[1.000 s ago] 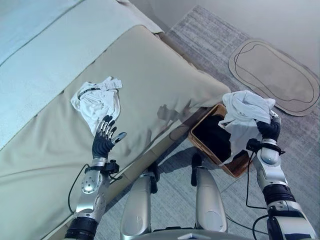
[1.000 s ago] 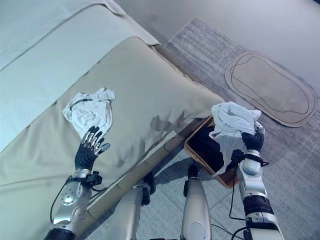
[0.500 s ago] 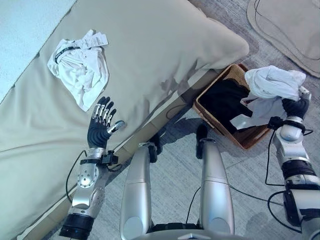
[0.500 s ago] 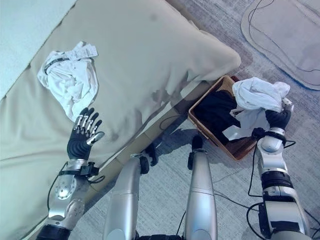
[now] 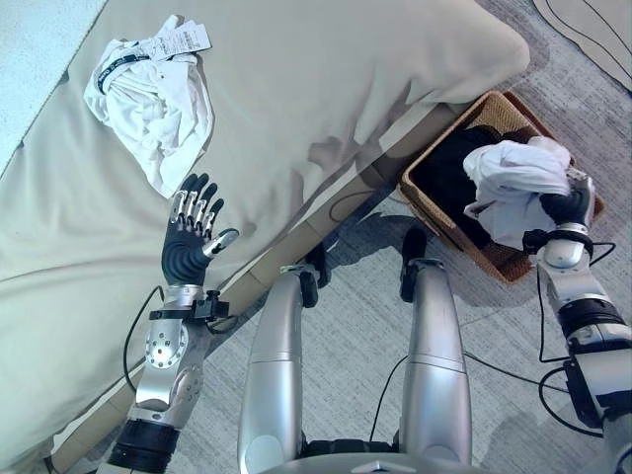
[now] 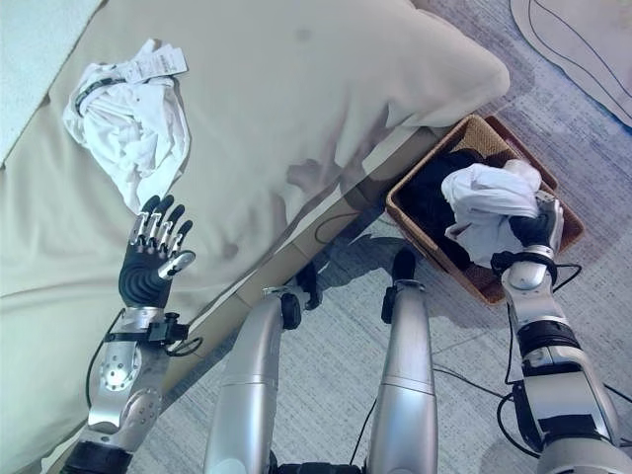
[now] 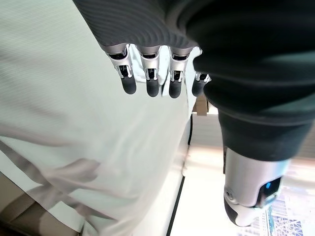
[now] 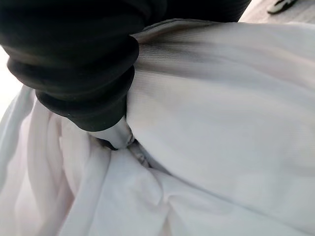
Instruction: Pick up clothes into the bucket
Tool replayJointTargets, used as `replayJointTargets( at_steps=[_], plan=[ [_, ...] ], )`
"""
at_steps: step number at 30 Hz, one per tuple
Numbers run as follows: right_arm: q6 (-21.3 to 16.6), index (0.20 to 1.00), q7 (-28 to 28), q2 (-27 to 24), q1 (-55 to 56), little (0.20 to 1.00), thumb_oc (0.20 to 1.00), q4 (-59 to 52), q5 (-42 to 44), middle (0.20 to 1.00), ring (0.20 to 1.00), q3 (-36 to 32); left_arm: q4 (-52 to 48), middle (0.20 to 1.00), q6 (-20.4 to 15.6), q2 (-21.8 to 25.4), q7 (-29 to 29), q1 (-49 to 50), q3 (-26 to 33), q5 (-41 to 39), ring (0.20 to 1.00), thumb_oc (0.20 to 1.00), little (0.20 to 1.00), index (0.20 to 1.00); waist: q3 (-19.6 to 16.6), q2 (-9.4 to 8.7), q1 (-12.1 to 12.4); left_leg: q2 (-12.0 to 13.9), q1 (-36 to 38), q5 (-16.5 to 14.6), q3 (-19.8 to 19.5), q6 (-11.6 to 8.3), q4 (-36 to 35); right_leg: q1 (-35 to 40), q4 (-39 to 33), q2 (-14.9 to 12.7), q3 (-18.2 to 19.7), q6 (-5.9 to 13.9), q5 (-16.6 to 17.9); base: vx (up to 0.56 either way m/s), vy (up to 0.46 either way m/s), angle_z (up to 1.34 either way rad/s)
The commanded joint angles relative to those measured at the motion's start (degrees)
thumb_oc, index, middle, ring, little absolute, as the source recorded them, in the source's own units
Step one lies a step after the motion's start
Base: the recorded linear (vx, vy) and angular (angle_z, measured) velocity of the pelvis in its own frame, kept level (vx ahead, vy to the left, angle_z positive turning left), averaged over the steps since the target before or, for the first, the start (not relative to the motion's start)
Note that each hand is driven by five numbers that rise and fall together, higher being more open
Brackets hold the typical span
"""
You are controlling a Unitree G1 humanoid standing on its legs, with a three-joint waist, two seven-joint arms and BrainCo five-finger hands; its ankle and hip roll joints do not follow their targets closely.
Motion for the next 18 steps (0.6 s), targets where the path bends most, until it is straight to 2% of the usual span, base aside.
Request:
replayJointTargets(
  at_steps=[1, 8, 9, 10, 11, 18],
  plan=[
    [-0.03, 0.200, -0.68, -3.32, -0.95, 0.200, 0.200, 1.45, -4.58, 0.200, 0.200, 1.97, -4.75, 1.000, -3.78, -0.11, 0.51, 2.11, -0.69, -2.12, 1.000, 1.000, 1.000, 1.000, -4.45, 1.24, -0.51, -0.99, -1.87, -8.72, -0.67, 2.48, 8.20, -0.39, 0.80, -1.13, 0.85, 1.73, 0.70, 0.00, 0.000, 0.00],
    [4.68, 0.200, -1.69, -4.99, -5.74, 0.200, 0.200, 5.34, -14.48, 0.200, 0.200, 8.48, -5.27, 1.000, -3.61, -0.19, 1.53, 1.77, -0.73, -2.22, 1.000, 1.000, 1.000, 1.000, -5.07, 0.98, -0.10, -1.23, -2.76, -8.21, -0.67, 2.47, 7.66, -1.18, 0.53, -1.30, 0.65, 1.72, 0.84, 0.00, -0.011, 0.04],
    [5.27, 0.498, -2.18, -4.78, -6.18, 0.498, 0.498, 5.78, -14.61, 0.498, 0.498, 8.29, -5.29, 1.000, -3.51, -0.22, 1.90, 1.70, -0.63, -1.87, 1.000, 1.000, 1.000, 1.000, -5.19, 0.90, -0.16, -1.24, -2.69, -8.08, -0.73, 2.43, 7.41, -1.10, 0.32, -1.36, 0.53, 1.68, 0.80, 0.00, 0.000, 0.00],
    [5.77, 0.715, -2.50, -4.55, -6.60, 0.715, 0.715, 6.27, -14.84, 0.715, 0.715, 8.23, -5.46, 1.000, -3.36, -0.32, 2.22, 1.61, -0.70, -1.61, 1.000, 1.000, 1.000, 1.000, -5.32, 0.85, -0.22, -1.20, -2.65, -8.07, -0.74, 2.41, 7.26, -1.07, 0.22, -1.40, 0.46, 1.64, 0.77, 0.00, 0.000, 0.00],
    [6.13, 1.000, -2.96, -4.18, -6.99, 1.000, 1.000, 6.87, -15.02, 1.000, 1.000, 8.06, -5.42, 1.000, -3.33, -0.42, 2.43, 1.51, -0.71, -1.40, 1.000, 1.000, 1.000, 1.000, -5.40, 0.83, -0.28, -1.23, -2.54, -8.03, -0.74, 2.38, 7.04, -0.99, 0.06, -1.46, 0.36, 1.62, 0.75, 0.00, 0.000, 0.00],
    [7.82, 1.000, -5.21, -2.51, -9.25, 1.000, 1.000, 9.31, -13.89, 1.000, 1.000, 6.39, -5.33, 1.000, -2.94, -1.32, 4.16, 0.71, -0.51, -0.83, 1.000, 1.000, 1.000, 1.000, -6.28, 0.32, -0.48, -1.15, -1.20, -7.10, -0.51, 2.08, 3.95, 0.43, -2.78, -1.66, -0.43, 1.41, 1.34, 0.00, 0.000, 0.00]
  ],
)
